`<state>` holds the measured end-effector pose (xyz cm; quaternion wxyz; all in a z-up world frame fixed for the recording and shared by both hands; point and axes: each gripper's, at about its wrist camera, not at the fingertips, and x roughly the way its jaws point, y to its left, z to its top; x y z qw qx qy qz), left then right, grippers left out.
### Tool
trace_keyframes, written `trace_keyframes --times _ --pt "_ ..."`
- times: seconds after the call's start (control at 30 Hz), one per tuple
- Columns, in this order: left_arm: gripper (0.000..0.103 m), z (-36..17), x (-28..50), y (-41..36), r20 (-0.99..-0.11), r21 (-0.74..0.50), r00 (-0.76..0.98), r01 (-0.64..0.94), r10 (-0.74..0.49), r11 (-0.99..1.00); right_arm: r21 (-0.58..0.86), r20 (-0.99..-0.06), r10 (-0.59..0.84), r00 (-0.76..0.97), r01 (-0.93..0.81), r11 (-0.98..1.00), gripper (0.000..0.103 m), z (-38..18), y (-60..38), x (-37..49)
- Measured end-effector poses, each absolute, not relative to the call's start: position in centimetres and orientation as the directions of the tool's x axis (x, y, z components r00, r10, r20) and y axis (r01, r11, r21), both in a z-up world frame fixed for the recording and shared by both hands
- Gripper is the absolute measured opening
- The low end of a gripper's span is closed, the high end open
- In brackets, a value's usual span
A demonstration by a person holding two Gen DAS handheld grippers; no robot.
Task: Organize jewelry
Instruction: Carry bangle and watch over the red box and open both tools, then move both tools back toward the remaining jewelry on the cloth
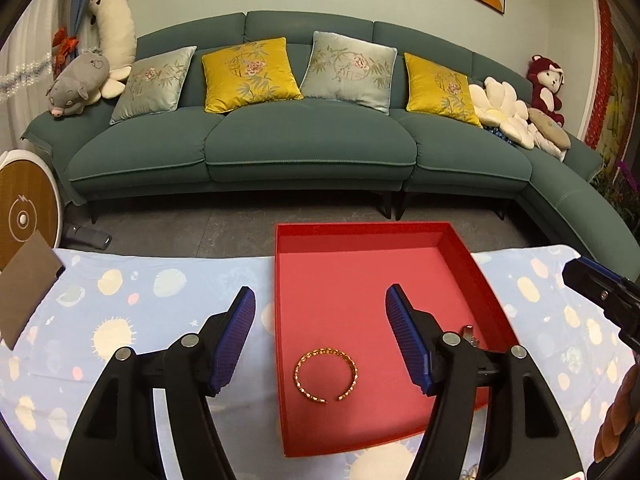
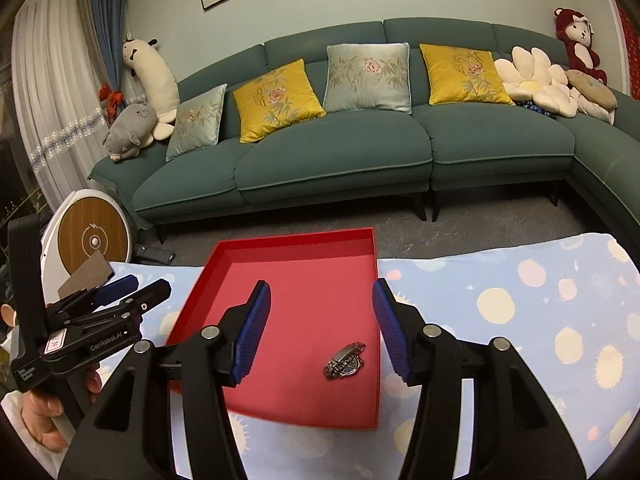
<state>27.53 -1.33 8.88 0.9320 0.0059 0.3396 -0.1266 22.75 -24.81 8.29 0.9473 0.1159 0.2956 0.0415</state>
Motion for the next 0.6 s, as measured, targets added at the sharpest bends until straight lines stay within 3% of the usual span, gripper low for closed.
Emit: trace_keyframes --times 0.27,0.6 --pt "0.065 13.3 20.3 0.8 -0.609 -0.123 0.753 0.223 -0.251 0.967 0.218 -0.535 0.099 0.839 0.024 0.976 0.060 10.9 -25.2 13.8" --pt "0.066 9.0 11.0 3.1 -0.683 -0.137 0.691 0.194 -0.234 0.971 0.182 -0.612 0.098 0.785 0.020 0.983 0.060 6.8 -23.8 5.1"
